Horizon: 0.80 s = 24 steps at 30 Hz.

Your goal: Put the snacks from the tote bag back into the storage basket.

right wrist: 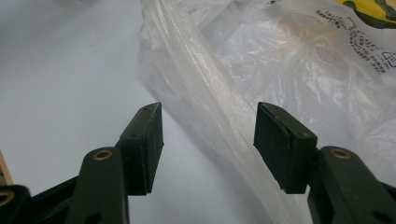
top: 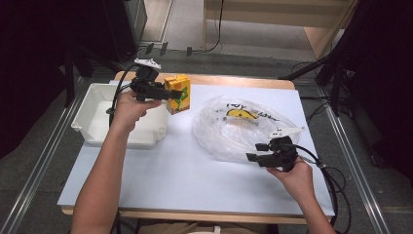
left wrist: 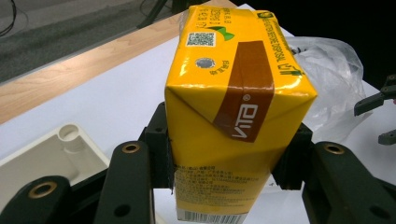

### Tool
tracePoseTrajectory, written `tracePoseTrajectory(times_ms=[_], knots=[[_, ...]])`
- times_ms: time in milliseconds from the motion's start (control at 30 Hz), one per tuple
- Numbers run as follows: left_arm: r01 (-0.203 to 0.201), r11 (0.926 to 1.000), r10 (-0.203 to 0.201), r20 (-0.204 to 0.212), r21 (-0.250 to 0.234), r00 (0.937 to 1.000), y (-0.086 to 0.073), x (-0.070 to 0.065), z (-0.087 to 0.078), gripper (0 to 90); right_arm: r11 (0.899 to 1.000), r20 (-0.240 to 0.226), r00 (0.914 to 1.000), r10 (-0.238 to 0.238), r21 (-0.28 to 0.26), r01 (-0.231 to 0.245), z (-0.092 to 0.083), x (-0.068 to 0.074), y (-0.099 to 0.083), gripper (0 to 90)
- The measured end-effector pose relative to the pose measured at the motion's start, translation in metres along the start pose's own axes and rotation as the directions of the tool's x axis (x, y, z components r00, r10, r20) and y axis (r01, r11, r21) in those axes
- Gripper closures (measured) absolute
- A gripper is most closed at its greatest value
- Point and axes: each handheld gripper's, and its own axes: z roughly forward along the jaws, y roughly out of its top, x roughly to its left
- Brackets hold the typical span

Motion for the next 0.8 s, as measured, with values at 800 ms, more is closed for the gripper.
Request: tracePoseTrajectory(times_ms=[800], knots=[[0.044, 0.9977, -0.046, -0.044, -0.052, 0.9980, -0.007, 0.020, -0.027, 52.8, 1.000, 0.003, 1.0000, -0.004, 0.005, 0.004, 0.001, 0.000, 0.000, 43.7]])
